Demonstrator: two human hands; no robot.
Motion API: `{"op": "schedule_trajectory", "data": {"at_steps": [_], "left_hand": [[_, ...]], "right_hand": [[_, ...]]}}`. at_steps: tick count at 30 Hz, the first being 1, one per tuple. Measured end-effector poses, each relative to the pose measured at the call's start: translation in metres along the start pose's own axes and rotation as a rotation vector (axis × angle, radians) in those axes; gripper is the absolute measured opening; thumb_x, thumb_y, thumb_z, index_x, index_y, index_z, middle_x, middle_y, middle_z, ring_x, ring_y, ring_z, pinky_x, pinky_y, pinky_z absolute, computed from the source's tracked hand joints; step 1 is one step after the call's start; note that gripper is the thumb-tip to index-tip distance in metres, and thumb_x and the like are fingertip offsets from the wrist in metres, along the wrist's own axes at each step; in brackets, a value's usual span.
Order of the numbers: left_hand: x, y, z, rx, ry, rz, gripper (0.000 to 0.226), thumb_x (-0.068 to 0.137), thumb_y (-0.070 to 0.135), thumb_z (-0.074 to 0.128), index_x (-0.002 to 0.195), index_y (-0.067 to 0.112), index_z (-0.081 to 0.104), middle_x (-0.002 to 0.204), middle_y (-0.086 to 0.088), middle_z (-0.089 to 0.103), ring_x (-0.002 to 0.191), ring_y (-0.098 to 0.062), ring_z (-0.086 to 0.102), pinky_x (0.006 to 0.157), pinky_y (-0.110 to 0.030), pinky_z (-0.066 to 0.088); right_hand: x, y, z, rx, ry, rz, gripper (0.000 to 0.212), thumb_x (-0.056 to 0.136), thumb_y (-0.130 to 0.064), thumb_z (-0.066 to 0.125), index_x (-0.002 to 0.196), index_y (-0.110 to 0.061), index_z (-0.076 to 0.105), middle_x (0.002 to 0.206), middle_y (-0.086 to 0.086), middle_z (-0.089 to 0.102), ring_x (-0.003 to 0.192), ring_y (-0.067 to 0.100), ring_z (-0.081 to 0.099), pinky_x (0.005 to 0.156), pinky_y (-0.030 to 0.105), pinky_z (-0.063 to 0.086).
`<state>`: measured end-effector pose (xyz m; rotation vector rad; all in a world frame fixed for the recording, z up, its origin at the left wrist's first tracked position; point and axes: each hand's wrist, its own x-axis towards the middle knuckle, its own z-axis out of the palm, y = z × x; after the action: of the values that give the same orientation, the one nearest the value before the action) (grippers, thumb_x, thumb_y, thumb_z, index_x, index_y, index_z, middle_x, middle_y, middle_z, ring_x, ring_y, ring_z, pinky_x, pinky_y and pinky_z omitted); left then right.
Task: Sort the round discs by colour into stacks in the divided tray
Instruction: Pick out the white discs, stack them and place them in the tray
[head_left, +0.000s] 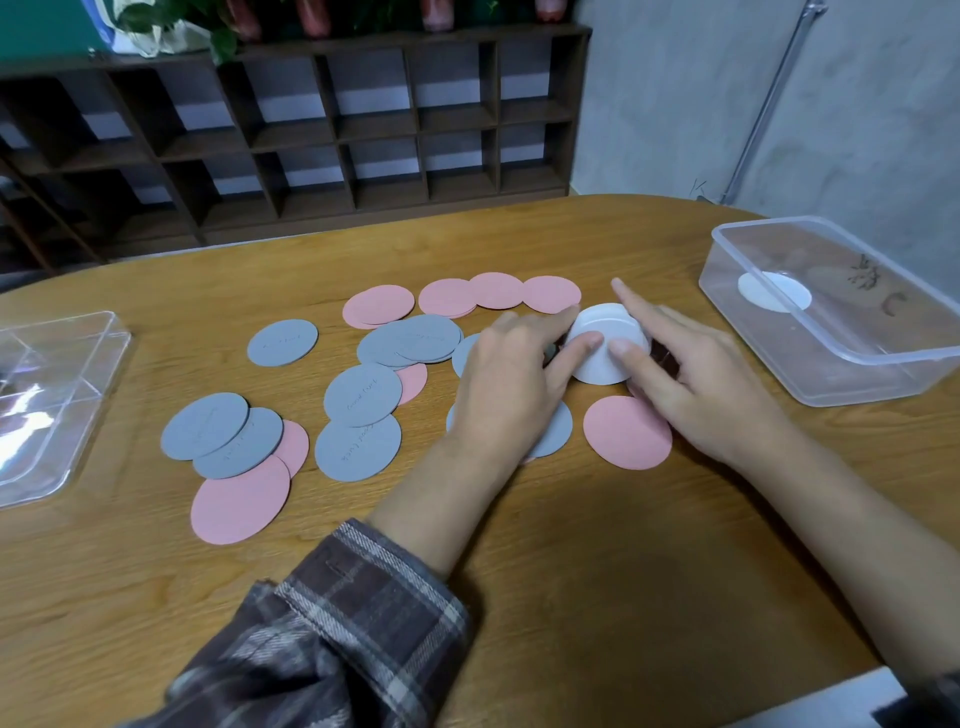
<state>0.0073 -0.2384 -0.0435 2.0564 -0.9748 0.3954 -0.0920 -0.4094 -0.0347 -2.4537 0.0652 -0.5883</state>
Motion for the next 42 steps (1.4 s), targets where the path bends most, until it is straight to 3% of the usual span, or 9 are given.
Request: {"op": "schedule_trajectory", "data": {"at_steps": [5,8,13,19,23,26,30,36,42], "left_hand": [[-0.001,0.006,-0.001,0.200,0.044,0.063,0.039,0.101,0.045,0.055,0.117,0.015,0.075,0.073,-0.005,0.066,0.073,-0.027,0.060,0.058,-0.039,0.047],[-0.001,0.006,-0.001,0.138,0.013,0.042,0.039,0.101,0.044,0.055,0.112,0.012,0.075,0.075,-0.004,0.068,0.071,-0.024,0.060,0.061,-0.042,0.048],[-0.005,0.004,-0.003,0.017,0.026,-0.029,0.037,0.099,0.041,0.059,0.100,0.008,0.076,0.071,-0.003,0.066,0.068,-0.022,0.057,0.066,-0.041,0.046],[-0.012,0.014,-0.002,0.302,-0.002,0.042,0.029,0.103,0.029,0.060,0.122,0.011,0.072,0.076,-0.002,0.061,0.071,-0.028,0.060,0.057,-0.031,0.035],[-0.015,0.021,0.002,0.561,0.017,0.093,0.032,0.095,0.027,0.073,0.119,0.006,0.074,0.074,-0.004,0.068,0.064,-0.024,0.066,0.047,-0.029,0.041],[-0.015,0.018,-0.004,0.370,-0.054,0.024,0.039,0.103,0.033,0.058,0.134,0.010,0.065,0.094,-0.007,0.070,0.086,-0.028,0.066,0.062,-0.036,0.049],[-0.016,0.013,-0.009,0.080,-0.071,-0.052,0.030,0.099,0.032,0.065,0.126,0.019,0.070,0.101,0.002,0.072,0.092,-0.017,0.063,0.079,-0.039,0.052],[-0.022,0.017,-0.025,-0.074,0.015,-0.075,0.018,0.095,0.025,0.072,0.112,0.022,0.078,0.100,0.009,0.077,0.084,-0.005,0.065,0.076,-0.025,0.053],[-0.048,0.016,-0.056,-0.046,0.035,-0.065,0.015,0.098,0.028,0.068,0.097,0.015,0.077,0.079,0.005,0.074,0.071,-0.014,0.063,0.068,-0.039,0.053]], "right_hand": [[0.001,-0.001,0.003,-0.072,0.024,-0.052,0.055,0.104,-0.023,0.057,0.156,-0.016,0.041,0.106,-0.009,0.058,0.091,0.000,0.049,0.084,0.004,0.035],[0.000,-0.005,0.001,-0.027,0.035,-0.108,0.037,0.103,-0.015,0.058,0.140,-0.020,0.057,0.115,-0.015,0.062,0.102,-0.005,0.055,0.088,0.008,0.039],[-0.003,-0.003,0.000,0.008,0.007,-0.054,0.026,0.104,-0.020,0.057,0.130,-0.024,0.056,0.102,-0.026,0.058,0.095,-0.004,0.057,0.079,0.013,0.040],[-0.001,-0.009,0.004,-0.183,-0.085,0.074,0.055,0.108,-0.032,0.044,0.160,-0.022,0.028,0.150,0.002,0.050,0.136,0.020,0.047,0.109,0.039,0.041],[-0.003,-0.008,0.007,-0.242,-0.051,0.026,0.056,0.107,-0.029,0.045,0.160,-0.018,0.030,0.134,0.005,0.060,0.121,0.024,0.056,0.096,0.042,0.049],[-0.005,-0.009,0.005,-0.129,-0.024,-0.025,0.040,0.105,-0.021,0.050,0.146,-0.021,0.049,0.128,0.000,0.064,0.118,0.021,0.058,0.097,0.044,0.049],[-0.008,-0.007,0.000,-0.073,-0.040,0.017,0.037,0.105,-0.026,0.051,0.142,-0.026,0.047,0.119,-0.004,0.064,0.106,0.015,0.059,0.090,0.042,0.048],[-0.013,-0.016,-0.003,0.002,-0.003,-0.031,0.028,0.105,-0.024,0.054,0.133,-0.024,0.056,0.108,-0.011,0.062,0.093,-0.006,0.054,0.079,0.018,0.039],[-0.017,-0.047,0.008,-0.011,0.042,-0.139,0.036,0.101,-0.013,0.061,0.138,-0.011,0.061,0.122,0.000,0.068,0.111,0.011,0.057,0.091,0.000,0.031]]}}
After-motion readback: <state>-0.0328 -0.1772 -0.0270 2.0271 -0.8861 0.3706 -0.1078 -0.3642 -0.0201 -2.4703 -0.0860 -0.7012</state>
